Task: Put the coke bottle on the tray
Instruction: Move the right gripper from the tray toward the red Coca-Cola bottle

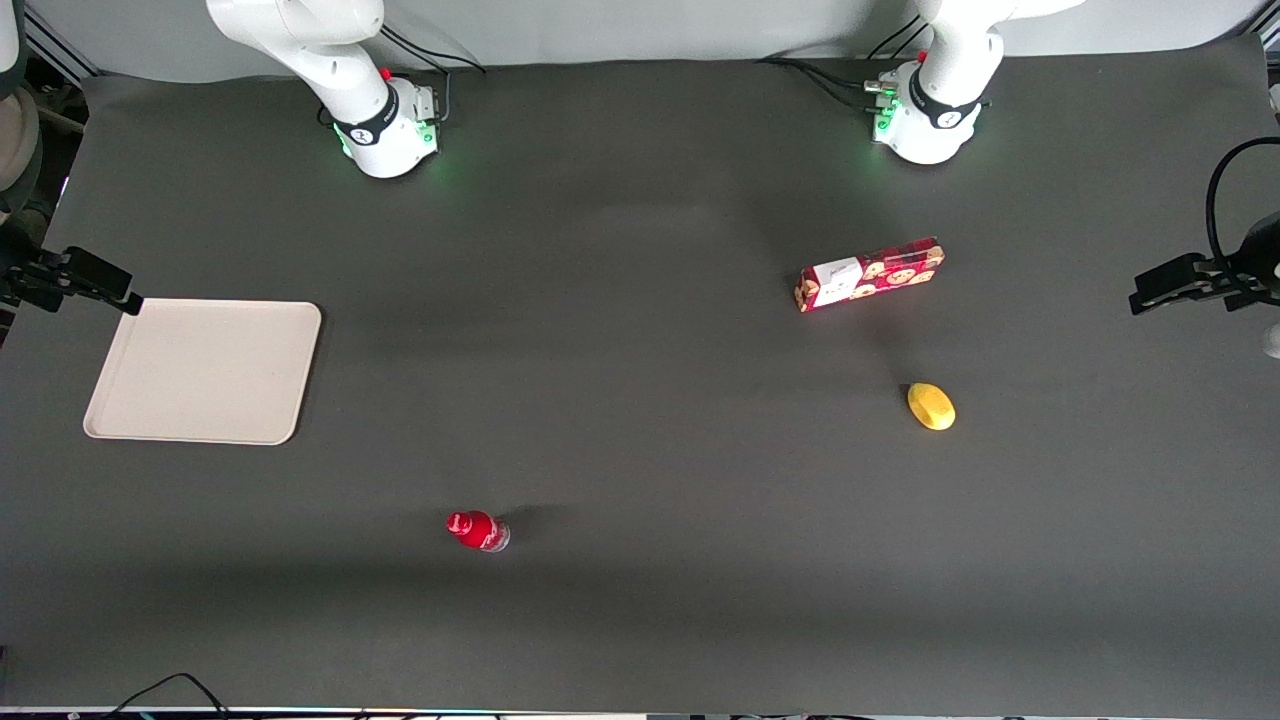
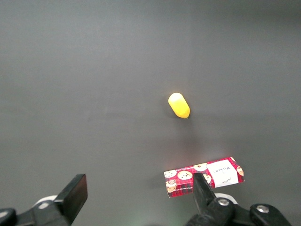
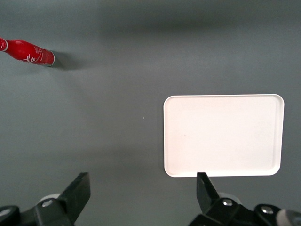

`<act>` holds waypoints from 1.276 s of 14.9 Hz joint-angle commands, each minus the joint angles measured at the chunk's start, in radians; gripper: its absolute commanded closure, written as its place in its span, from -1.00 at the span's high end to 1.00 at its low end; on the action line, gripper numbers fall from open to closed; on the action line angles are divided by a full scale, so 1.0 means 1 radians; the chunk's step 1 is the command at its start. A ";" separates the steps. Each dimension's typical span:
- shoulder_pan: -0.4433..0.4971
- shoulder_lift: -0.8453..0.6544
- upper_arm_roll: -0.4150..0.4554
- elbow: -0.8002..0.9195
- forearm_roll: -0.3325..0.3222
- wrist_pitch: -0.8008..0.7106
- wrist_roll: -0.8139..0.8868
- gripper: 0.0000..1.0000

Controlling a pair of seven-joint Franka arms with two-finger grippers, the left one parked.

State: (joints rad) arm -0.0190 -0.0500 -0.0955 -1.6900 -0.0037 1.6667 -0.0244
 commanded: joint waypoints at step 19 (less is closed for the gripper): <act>0.192 0.514 0.198 0.429 -0.045 0.161 0.214 1.00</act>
State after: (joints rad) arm 0.1039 0.2896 0.0978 -1.4552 0.0003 1.8103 0.1033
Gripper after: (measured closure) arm 0.000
